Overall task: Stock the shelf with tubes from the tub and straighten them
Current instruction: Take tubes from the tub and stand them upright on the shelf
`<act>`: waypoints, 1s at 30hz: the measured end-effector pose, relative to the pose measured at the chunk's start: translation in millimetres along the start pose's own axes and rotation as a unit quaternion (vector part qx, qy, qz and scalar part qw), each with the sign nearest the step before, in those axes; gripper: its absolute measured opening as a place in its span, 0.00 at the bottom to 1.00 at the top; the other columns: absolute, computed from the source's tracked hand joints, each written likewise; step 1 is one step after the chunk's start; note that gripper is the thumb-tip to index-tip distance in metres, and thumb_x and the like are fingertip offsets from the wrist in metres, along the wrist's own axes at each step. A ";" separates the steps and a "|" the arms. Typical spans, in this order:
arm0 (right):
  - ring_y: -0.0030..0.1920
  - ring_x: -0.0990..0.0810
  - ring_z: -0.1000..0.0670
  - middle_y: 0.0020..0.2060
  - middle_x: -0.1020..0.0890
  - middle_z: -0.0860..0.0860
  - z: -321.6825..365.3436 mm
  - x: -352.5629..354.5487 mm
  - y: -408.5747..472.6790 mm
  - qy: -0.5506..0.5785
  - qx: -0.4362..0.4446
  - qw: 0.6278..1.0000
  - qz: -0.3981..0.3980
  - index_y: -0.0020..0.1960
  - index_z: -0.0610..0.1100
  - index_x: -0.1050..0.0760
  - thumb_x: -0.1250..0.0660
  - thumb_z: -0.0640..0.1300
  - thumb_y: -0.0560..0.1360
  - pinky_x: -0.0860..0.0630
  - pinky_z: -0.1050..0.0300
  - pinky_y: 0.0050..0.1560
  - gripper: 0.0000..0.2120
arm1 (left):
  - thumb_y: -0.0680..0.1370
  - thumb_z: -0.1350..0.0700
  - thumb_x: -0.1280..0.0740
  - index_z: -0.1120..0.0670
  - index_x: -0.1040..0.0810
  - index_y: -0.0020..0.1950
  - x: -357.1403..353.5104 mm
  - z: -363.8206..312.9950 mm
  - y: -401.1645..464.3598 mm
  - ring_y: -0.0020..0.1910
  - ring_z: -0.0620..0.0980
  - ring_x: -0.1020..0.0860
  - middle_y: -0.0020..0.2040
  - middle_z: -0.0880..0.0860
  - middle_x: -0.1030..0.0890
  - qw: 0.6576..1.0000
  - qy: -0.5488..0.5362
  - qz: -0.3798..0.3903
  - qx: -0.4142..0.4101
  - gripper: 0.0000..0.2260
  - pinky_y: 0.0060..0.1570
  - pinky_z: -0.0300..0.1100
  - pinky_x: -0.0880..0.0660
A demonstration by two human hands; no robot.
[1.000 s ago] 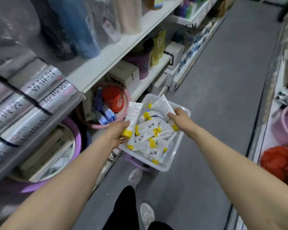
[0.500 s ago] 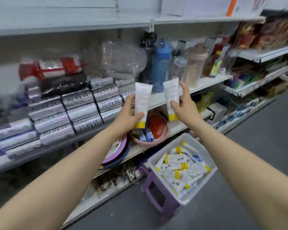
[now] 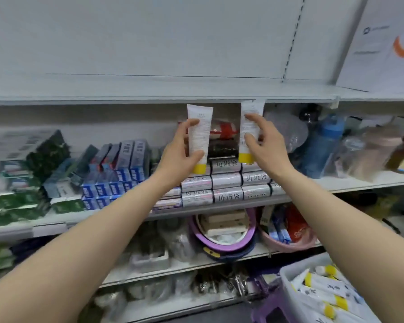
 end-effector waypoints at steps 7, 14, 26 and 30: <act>0.56 0.25 0.54 0.63 0.24 0.54 144.1 -96.1 23.5 0.052 0.094 0.994 0.018 0.69 0.51 0.30 0.38 0.42 0.75 0.27 0.50 0.64 0.22 | 0.75 0.63 0.31 0.43 0.36 0.68 163.6 -7.3 -28.9 0.60 0.45 0.26 0.63 0.46 0.28 0.995 0.021 -0.092 -0.022 0.27 0.50 0.41 0.21; 0.61 0.24 0.51 0.64 0.25 0.54 263.5 -187.7 26.4 0.094 0.166 0.981 0.043 0.68 0.50 0.31 0.38 0.43 0.75 0.26 0.45 0.61 0.21 | 0.75 0.60 0.30 0.41 0.36 0.68 297.1 -13.0 -74.8 0.44 0.44 0.19 0.54 0.42 0.25 0.981 0.091 -0.172 -0.014 0.27 0.42 0.35 0.21; 0.54 0.25 0.49 0.59 0.24 0.48 379.7 -309.8 38.4 0.094 0.231 0.963 0.100 0.69 0.51 0.33 0.39 0.41 0.77 0.29 0.54 0.54 0.20 | 0.76 0.62 0.31 0.39 0.37 0.71 473.7 17.6 -119.6 0.46 0.36 0.22 0.59 0.44 0.26 0.952 0.139 -0.274 0.009 0.30 0.47 0.42 0.19; 0.56 0.27 0.49 0.58 0.24 0.47 417.2 -338.2 68.9 0.096 0.248 0.959 0.097 0.69 0.50 0.32 0.39 0.39 0.76 0.34 0.59 0.53 0.22 | 0.76 0.60 0.31 0.36 0.38 0.71 523.4 24.5 -112.6 0.50 0.46 0.20 0.60 0.47 0.25 0.939 0.157 -0.305 0.010 0.30 0.48 0.40 0.20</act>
Point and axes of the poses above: each hand's wrist, its own y-axis towards the middle knuckle, its own x-axis out of the back of the hand, z = x × y, the point moved 8 cm from there along y, towards the middle knuckle
